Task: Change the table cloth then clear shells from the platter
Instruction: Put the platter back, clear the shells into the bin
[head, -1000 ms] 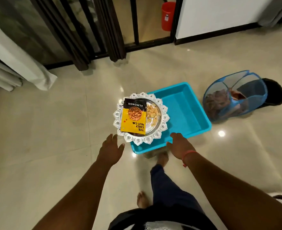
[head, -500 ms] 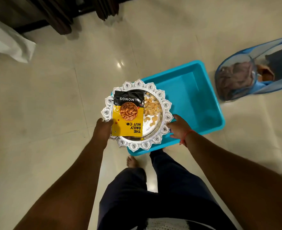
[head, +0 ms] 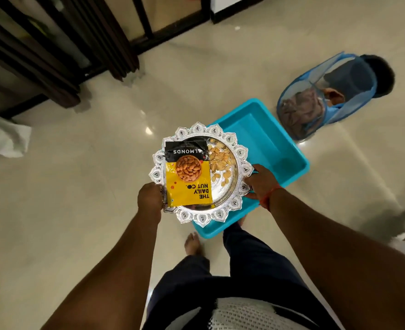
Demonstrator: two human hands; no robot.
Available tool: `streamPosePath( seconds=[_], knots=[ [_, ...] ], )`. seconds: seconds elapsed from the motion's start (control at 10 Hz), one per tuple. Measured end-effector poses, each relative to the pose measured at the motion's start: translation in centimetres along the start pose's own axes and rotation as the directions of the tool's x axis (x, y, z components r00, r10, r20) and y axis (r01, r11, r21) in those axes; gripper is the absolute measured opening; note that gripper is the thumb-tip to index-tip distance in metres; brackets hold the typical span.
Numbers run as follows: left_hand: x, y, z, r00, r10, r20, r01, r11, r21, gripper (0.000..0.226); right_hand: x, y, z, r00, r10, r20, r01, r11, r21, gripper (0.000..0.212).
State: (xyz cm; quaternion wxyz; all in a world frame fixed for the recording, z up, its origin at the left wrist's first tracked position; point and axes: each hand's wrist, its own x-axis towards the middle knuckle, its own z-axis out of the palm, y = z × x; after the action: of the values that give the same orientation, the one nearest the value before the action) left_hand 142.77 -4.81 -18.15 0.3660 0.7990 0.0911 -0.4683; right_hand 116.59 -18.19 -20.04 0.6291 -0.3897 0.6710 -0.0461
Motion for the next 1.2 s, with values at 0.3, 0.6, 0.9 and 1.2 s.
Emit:
streamPosePath(
  seconds=[0.3,0.6,0.9,1.2],
  knots=[
    [-7.9,7.7,2.3,0.870,0.406,0.279,-0.432,0.901,0.034,0.018,-13.2,0.0,-4.7,0.943,-0.190,-0.273,0.321,0.734,0.598,0.032],
    [-25.2,5.8,15.4,0.594,0.464,0.657,-0.556,0.827,-0.081,0.015,-27.1,6.1,-18.8,0.725,-0.121,-0.678,0.669,0.359,0.651,0.042],
    [-44.3,-7.5,31.2,0.403,0.330,0.854,-0.496,0.863,-0.099,0.026,-38.6,22.0,-36.1,0.532,0.095,-0.841,0.820,0.190,0.540,0.043],
    [-58.9,-23.6,44.3,0.273,0.171,0.947,-0.482,0.876,-0.019,0.021,-47.4,38.1,-49.4,0.407,0.301,-0.863,0.870,0.160,0.466,0.037]
  ],
)
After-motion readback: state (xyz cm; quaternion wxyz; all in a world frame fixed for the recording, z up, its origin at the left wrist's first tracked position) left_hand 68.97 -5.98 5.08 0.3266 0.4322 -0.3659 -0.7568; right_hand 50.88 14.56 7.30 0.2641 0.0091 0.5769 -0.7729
